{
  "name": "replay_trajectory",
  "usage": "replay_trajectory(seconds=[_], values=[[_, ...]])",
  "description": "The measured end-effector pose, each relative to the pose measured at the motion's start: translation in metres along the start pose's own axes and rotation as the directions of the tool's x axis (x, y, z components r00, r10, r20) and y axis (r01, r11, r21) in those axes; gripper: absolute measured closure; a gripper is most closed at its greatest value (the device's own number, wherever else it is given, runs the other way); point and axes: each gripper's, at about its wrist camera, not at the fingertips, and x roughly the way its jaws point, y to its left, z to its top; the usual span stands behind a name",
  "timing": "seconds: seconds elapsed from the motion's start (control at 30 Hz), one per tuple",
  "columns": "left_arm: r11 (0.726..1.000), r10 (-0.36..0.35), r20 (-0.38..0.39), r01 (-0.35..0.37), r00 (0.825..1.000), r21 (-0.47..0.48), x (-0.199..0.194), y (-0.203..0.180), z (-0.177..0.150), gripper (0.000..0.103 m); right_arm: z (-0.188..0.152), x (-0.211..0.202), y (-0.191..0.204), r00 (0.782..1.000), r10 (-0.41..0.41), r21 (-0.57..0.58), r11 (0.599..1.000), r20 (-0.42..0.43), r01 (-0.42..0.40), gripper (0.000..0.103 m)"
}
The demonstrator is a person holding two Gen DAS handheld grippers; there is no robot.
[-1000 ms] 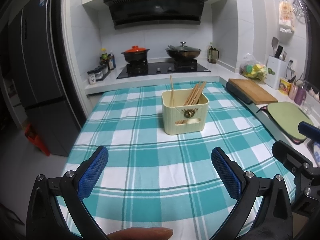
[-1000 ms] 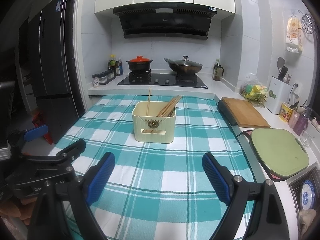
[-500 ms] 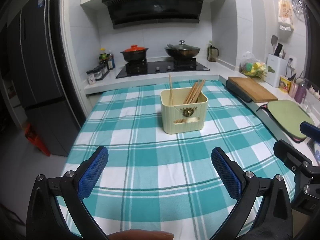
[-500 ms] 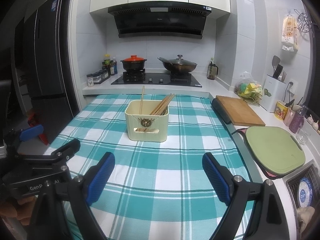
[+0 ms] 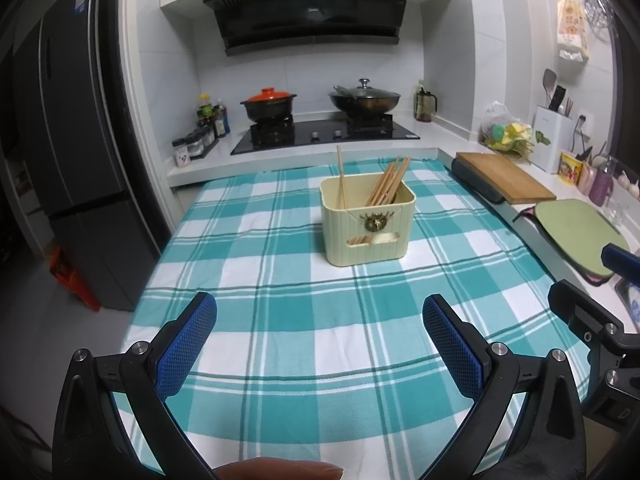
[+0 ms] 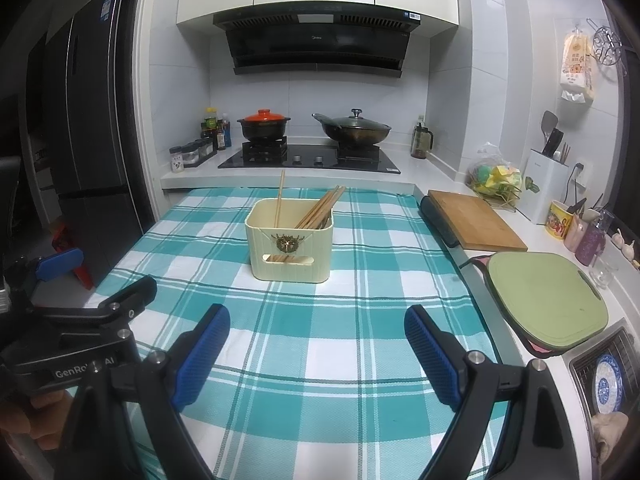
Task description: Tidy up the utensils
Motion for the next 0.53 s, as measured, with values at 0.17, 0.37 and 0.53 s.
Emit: replay_trajectory(seconds=[0.17,0.37,0.53], values=[[1.000,0.002,-0.002,-0.002,1.000,0.002,0.0008,-0.0001,-0.0002,0.000,-0.0011,0.0009,-0.0003,1.000,-0.002,0.001,1.000,-0.002,0.002,0.012],[1.000,0.002,0.008,-0.002,1.000,0.010,0.0001,-0.0030,-0.0022,0.000,-0.0019,0.0035,-0.0021,1.000,-0.005,0.005,1.000,-0.009,0.005,0.012],[1.000,0.017,0.016,-0.017,1.000,0.013,-0.0001,-0.0052,-0.0014,0.000,-0.0016,0.0046,-0.0049,1.000,-0.008,0.011,1.000,-0.010,0.009,0.012]])
